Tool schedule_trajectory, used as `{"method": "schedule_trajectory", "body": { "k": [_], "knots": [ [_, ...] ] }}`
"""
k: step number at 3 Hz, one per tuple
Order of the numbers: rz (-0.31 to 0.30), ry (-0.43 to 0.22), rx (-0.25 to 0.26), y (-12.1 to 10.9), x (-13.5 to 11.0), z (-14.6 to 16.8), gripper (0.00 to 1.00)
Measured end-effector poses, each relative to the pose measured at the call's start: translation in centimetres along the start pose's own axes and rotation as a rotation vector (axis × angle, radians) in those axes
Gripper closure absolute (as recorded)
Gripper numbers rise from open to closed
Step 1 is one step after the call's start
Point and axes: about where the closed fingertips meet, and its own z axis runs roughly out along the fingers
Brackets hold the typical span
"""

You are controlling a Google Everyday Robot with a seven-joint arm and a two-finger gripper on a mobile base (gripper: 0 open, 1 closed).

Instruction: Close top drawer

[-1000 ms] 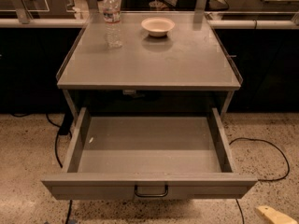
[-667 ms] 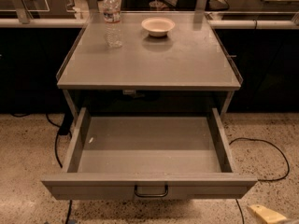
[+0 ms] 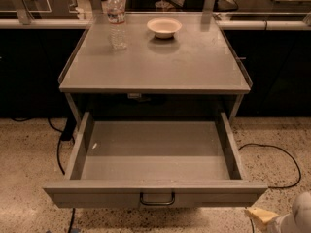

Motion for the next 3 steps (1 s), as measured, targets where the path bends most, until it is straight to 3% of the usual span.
{"method": "schedule_trajectory", "body": {
  "k": [2, 3],
  "knots": [
    [0.000, -0.025, -0.024, -1.7, 0.1, 0.7, 0.00],
    [0.006, -0.068, -0.022, -3.5, 0.0, 0.9, 0.00]
  ]
}}
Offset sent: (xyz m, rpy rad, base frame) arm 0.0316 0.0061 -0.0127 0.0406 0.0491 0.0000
